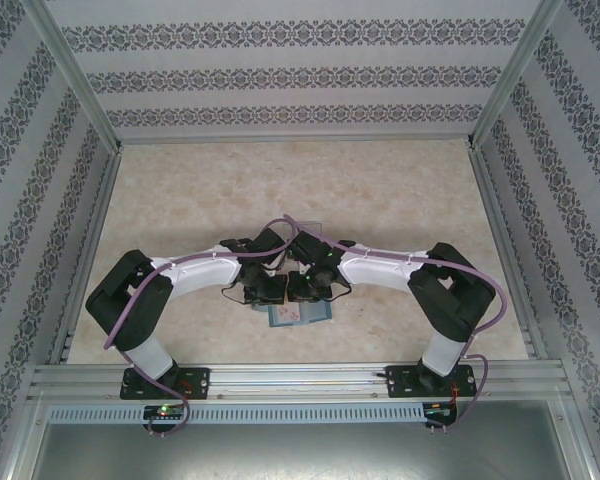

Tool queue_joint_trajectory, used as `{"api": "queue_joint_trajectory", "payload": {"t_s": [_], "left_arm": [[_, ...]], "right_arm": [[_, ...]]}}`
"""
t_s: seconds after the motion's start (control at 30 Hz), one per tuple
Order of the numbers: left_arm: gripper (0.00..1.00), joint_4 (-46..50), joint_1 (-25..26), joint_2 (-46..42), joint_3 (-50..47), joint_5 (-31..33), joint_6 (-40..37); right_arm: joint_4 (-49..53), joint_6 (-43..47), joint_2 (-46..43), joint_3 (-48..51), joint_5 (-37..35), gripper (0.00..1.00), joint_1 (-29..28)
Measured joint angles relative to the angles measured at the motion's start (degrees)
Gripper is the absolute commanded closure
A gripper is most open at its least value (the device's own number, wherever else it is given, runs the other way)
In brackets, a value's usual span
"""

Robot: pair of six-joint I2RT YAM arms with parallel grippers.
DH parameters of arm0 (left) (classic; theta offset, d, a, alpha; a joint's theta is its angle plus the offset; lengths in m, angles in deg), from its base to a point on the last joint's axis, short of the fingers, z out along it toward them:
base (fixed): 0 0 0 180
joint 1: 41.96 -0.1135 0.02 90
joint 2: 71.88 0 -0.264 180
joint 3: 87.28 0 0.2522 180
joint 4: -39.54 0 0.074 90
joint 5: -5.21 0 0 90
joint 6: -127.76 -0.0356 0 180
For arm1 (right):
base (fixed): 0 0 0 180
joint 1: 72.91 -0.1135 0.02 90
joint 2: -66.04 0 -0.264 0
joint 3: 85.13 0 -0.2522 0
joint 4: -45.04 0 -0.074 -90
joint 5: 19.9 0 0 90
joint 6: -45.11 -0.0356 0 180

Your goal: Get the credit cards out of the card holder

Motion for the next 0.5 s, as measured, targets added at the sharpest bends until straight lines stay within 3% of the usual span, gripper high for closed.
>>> {"api": "queue_joint_trajectory", "payload": {"t_s": [0.33, 0.5], "left_arm": [[0.94, 0.0, 0.0, 0.0, 0.0, 0.0, 0.0], [0.94, 0.1, -0.1, 0.0, 0.0, 0.0, 0.0]], "right_arm": [[-0.5, -0.2, 0.1, 0.1, 0.0, 0.83, 0.0], [-0.7, -0.2, 0.2, 0.1, 0.0, 0.8, 0.0]]}}
